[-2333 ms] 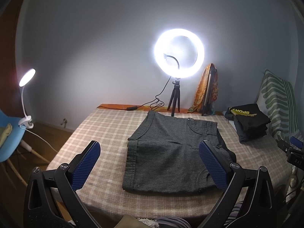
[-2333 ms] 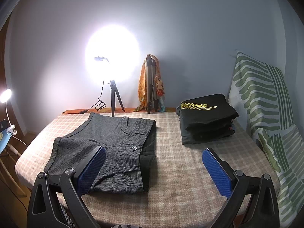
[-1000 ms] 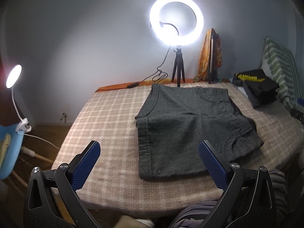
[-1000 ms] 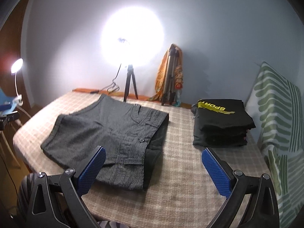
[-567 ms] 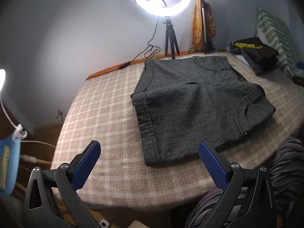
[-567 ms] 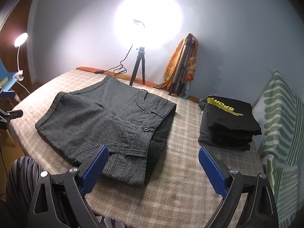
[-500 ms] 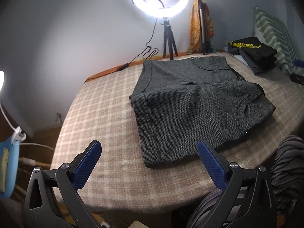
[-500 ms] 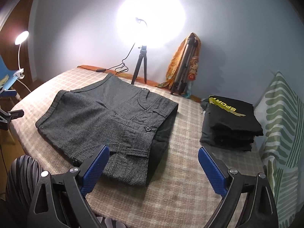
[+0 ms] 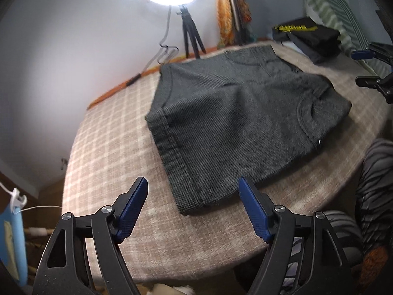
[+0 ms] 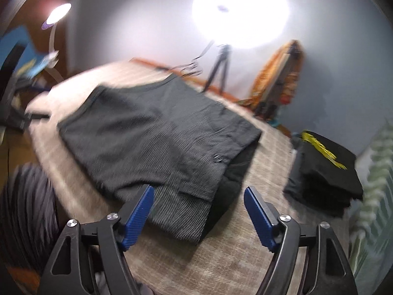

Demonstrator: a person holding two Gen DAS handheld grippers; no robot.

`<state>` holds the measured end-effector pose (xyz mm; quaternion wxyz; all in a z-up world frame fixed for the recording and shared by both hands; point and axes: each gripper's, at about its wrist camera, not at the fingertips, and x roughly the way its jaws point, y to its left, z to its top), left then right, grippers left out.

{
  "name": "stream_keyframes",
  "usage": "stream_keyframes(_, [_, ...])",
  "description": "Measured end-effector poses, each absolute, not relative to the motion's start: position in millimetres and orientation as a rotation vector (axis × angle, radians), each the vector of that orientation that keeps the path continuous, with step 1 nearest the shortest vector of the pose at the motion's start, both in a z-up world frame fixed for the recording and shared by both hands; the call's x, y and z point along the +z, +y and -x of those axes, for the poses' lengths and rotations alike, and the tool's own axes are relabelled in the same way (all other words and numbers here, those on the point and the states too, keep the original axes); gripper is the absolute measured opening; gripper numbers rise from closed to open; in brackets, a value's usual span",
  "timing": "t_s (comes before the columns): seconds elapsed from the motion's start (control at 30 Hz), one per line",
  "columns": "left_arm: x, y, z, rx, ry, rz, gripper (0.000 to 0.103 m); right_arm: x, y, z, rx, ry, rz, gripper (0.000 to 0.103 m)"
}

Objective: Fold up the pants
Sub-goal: 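Move both grippers down toward the hem edge of the grey shorts, then close the left gripper on the shorts hem while the right gripper grasps the other corner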

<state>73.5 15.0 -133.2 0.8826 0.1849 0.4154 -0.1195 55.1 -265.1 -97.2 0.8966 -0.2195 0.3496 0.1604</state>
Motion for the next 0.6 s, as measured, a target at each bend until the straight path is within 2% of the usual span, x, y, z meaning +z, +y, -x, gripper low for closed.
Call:
stream_keyframes(0.13, [-147.1,13.2,-76.3,-0.296,0.892,-0.455,0.076,-116.4,-261.5,-59.9,0.435,0.77,0.555,0.075])
stream_keyframes(0.23, [-156.6,9.1,-74.9,-0.367,0.896,-0.518,0.076,-129.7,-259.1,-65.6,0.493,0.815,0.6,0.068])
stream_keyframes(0.27, [-158.7,8.6,-75.0,-0.384,0.9,-0.525,0.074,-134.6,-257.4,-67.9,0.521,0.839,0.605,0.065])
stream_keyframes(0.4, [-175.7,5.8,-81.1,-0.413,0.932,-0.583,0.049,-152.2,-248.4,-71.0,0.589,0.88,0.661,0.063])
stream_keyframes(0.6, [-196.4,7.0,-90.0,-0.442,0.973,-0.615,0.045,-174.1,-238.6,-70.7,0.615,0.921,0.739,0.06])
